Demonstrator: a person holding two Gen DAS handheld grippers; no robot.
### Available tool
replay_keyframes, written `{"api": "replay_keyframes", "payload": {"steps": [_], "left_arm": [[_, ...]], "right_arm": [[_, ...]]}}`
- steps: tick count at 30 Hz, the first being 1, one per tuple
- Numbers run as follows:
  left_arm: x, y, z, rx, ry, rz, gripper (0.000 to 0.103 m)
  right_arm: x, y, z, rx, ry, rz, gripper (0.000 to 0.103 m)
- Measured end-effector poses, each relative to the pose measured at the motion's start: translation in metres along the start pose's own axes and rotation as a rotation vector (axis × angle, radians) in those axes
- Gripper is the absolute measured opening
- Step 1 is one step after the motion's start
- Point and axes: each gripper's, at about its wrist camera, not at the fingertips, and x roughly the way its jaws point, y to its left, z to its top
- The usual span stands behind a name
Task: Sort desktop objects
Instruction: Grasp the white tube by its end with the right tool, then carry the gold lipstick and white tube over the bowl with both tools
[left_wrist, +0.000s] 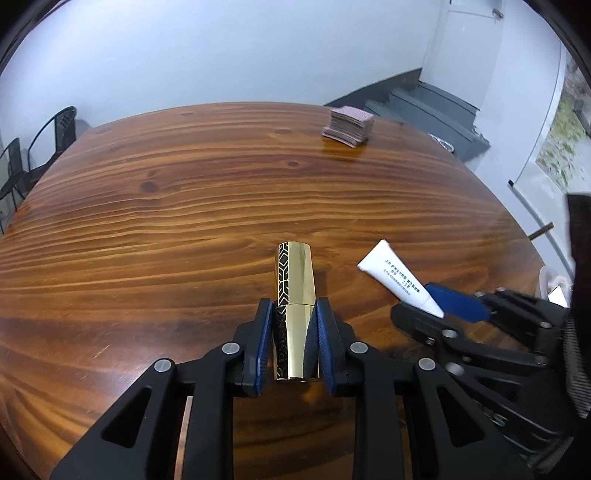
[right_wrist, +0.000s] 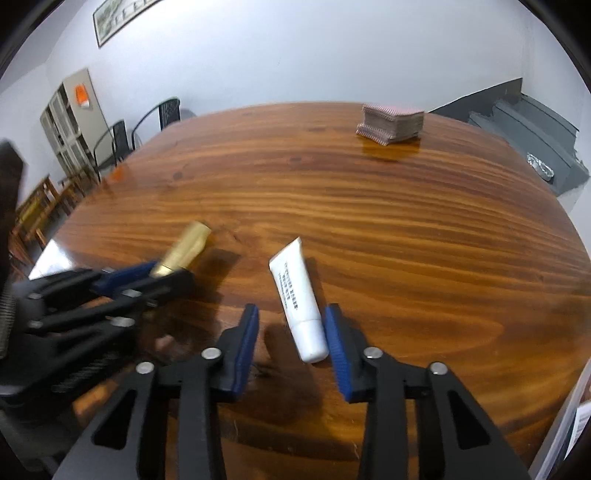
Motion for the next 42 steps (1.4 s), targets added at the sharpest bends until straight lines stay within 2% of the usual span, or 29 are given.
{"api": "replay_keyframes", "payload": {"steps": [2,3,4,10,17,27,36,42], "left_arm": [[-0.007,0.004,-0.002,-0.014,-0.011,0.006,0.026],[-0.011,0.006,-0.004,-0.022,-0.017,0.01,0.026],[-0.014,0.007,-0.005,-0.028,-0.022,0.012,0.026],[-0.028,0.002,-0.013,-0.028,-0.04,0.008,0.026],[-0.041,-0.01,-0.021,-0.01,-0.062,-0.005,0.026],[-0.062,-0.031,-0.035,0.0,-0.093,-0.046,0.026],[-0.069,-0.053,-0.043,0.027,-0.095,-0.077,0.026],[-0.069,-0.069,-0.048,0.039,-0.092,-0.108,0.026]], "right_arm": [[0.001,0.003,0.0,-0.03,-0.009,-0.029,0.03],[0.003,0.006,0.0,-0.045,-0.008,-0.042,0.022],[0.003,0.008,-0.002,-0.06,-0.007,-0.056,0.021],[-0.003,0.008,-0.011,-0.044,-0.014,-0.051,0.021],[-0.049,0.005,-0.018,-0.015,-0.098,-0.018,0.021],[-0.089,-0.005,-0.044,0.01,-0.142,-0.013,0.021],[-0.126,-0.03,-0.062,0.092,-0.201,-0.038,0.021],[-0.16,-0.059,-0.076,0.168,-0.277,-0.081,0.021]]}}
